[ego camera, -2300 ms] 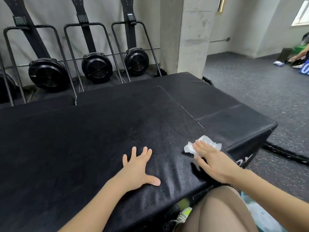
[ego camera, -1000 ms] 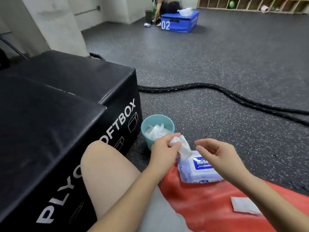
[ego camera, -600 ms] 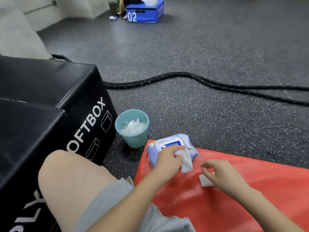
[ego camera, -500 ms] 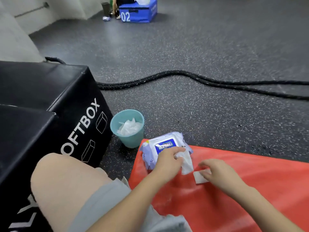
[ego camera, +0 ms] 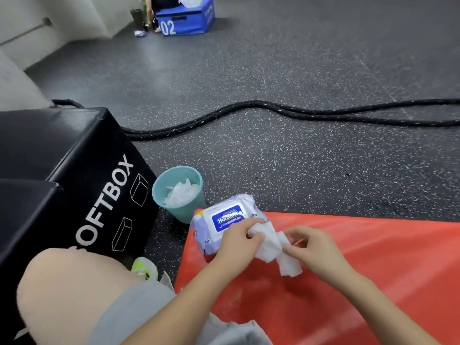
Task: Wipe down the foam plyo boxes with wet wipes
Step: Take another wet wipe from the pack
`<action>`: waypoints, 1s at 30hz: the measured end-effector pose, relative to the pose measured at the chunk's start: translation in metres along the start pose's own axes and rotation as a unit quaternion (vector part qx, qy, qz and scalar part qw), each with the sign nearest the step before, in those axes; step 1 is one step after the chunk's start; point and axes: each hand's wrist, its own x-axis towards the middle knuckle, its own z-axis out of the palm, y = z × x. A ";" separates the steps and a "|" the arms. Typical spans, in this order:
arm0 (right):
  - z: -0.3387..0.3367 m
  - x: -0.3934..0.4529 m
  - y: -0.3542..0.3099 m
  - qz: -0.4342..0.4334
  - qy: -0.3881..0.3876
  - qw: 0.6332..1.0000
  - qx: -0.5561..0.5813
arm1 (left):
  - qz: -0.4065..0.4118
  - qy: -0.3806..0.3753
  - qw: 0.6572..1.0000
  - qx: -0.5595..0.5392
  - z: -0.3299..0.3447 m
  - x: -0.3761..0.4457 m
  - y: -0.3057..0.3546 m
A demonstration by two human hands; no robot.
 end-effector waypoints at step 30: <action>0.287 0.355 -0.161 0.246 -0.121 0.951 0.145 | -0.198 0.159 0.966 -0.060 -0.266 0.184 -0.100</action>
